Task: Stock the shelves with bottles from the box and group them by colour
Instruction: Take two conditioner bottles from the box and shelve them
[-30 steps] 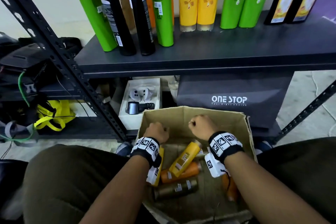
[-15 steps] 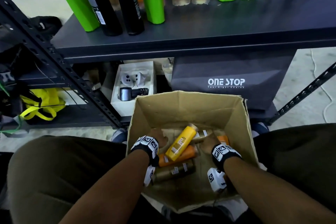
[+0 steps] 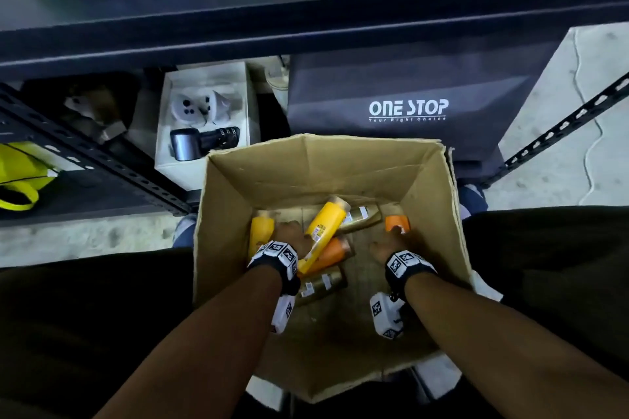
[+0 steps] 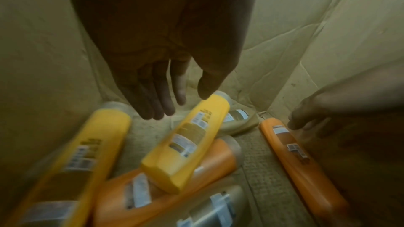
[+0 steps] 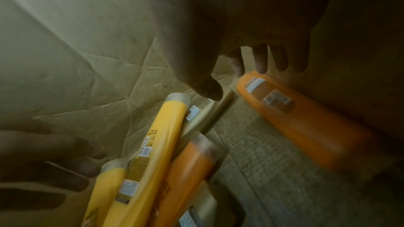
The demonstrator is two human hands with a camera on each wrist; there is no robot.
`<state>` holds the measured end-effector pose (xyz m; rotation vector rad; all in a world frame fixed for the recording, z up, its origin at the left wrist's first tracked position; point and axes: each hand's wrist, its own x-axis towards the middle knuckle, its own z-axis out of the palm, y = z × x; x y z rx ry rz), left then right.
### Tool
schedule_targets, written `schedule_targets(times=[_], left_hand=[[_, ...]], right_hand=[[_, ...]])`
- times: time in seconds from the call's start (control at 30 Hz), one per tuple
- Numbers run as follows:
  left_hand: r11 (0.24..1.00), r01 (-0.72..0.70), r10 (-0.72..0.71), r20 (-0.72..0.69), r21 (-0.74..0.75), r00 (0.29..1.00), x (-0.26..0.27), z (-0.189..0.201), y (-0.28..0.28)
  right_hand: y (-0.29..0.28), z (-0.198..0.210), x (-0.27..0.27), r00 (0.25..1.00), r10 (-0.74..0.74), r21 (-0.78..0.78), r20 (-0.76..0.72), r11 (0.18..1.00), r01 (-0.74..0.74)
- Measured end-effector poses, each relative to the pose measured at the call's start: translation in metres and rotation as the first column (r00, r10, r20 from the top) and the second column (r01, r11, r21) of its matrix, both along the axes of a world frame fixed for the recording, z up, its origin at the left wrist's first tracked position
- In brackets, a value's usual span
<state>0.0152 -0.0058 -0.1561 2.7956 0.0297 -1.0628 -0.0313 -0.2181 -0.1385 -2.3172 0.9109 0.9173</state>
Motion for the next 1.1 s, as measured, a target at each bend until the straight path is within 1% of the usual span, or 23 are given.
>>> schedule_targets(times=[0.07, 0.1, 0.2, 0.27, 0.33, 0.4, 0.47, 0.53, 0.57, 0.6, 0.63, 0.7, 0.77, 0.83, 0.9, 0.97, 1.03, 1.1], left_hand=[[1.000, 0.002, -0.002, 0.018, 0.014, 1.000, 0.001, -0.009, -0.009], [1.000, -0.011, 0.010, 0.021, 0.017, 1.000, 0.001, -0.013, -0.013], [0.996, -0.085, 0.085, 0.009, -0.015, 0.996, 0.000, -0.028, -0.021], [0.990, -0.132, 0.131, -0.015, -0.050, 0.991, -0.002, -0.037, -0.024], [0.985, -0.151, 0.149, -0.035, -0.083, 0.988, -0.004, -0.045, -0.027], [0.983, -0.150, 0.147, -0.041, -0.102, 0.988, -0.005, -0.051, -0.028], [0.987, -0.133, 0.130, -0.035, -0.092, 0.991, -0.005, -0.055, -0.028], [0.989, -0.120, 0.117, -0.039, -0.083, 0.992, -0.003, -0.056, -0.023], [0.990, -0.115, 0.111, -0.045, -0.080, 0.993, -0.001, -0.057, -0.020], [0.991, -0.114, 0.110, -0.050, -0.075, 0.993, 0.001, -0.057, -0.017], [0.991, -0.118, 0.115, -0.051, -0.067, 0.992, 0.002, -0.057, -0.013], [0.989, -0.137, 0.135, -0.040, -0.046, 0.990, 0.004, -0.059, -0.003], [0.986, -0.164, 0.164, -0.021, -0.012, 0.986, 0.005, -0.062, 0.007], [0.981, -0.189, 0.190, -0.004, 0.043, 0.982, 0.004, -0.065, 0.015], [0.964, -0.254, 0.255, -0.004, 0.075, 0.967, 0.005, -0.067, 0.019], [0.953, -0.291, 0.293, -0.001, 0.088, 0.956, 0.005, -0.068, 0.020], [0.953, -0.284, 0.285, 0.005, 0.103, 0.959, 0.004, -0.068, 0.018], [0.960, -0.265, 0.259, 0.066, 0.091, 0.964, 0.000, -0.070, 0.014]], right_hand=[[-0.002, -0.012, -0.001, 0.989, -0.143, 0.070, -0.047, 0.987, 0.146], [-0.001, -0.017, -0.001, 0.983, -0.170, 0.095, -0.067, 0.980, 0.176], [0.001, -0.033, -0.004, 0.983, -0.170, 0.126, -0.069, 0.976, 0.178], [0.004, -0.040, -0.009, 0.979, -0.189, 0.084, -0.077, 0.977, 0.196], [0.004, -0.042, -0.011, 0.978, -0.188, -0.033, -0.085, 0.982, 0.186], [0.001, -0.047, -0.012, 0.978, -0.202, -0.093, -0.046, 0.976, 0.197], [-0.001, -0.053, -0.012, 0.970, -0.244, -0.099, -0.026, 0.966, 0.240], [-0.002, -0.058, -0.010, 0.934, -0.357, -0.070, -0.022, 0.932, 0.355], [-0.001, -0.061, -0.011, 0.924, -0.382, -0.071, -0.017, 0.922, 0.380], [-0.001, -0.062, -0.013, 0.926, -0.378, -0.074, -0.009, 0.924, 0.376], [0.000, -0.062, -0.015, 0.939, -0.344, -0.071, -0.012, 0.937, 0.342], [-0.001, -0.063, -0.018, 0.959, -0.282, -0.060, -0.037, 0.958, 0.280], [-0.003, -0.067, -0.019, 0.964, -0.257, -0.067, -0.070, 0.965, 0.253], [-0.003, -0.071, -0.017, 0.962, -0.258, -0.040, -0.093, 0.966, 0.255], [-0.003, -0.075, -0.015, 0.957, -0.258, 0.025, -0.128, 0.964, 0.264], [-0.004, -0.079, -0.013, 0.947, -0.260, -0.019, -0.189, 0.965, 0.261], [-0.001, -0.081, -0.011, 0.930, -0.267, 0.013, -0.251, 0.960, 0.279], [0.003, -0.086, -0.012, 0.925, -0.258, 0.053, -0.279, 0.957, 0.284]])
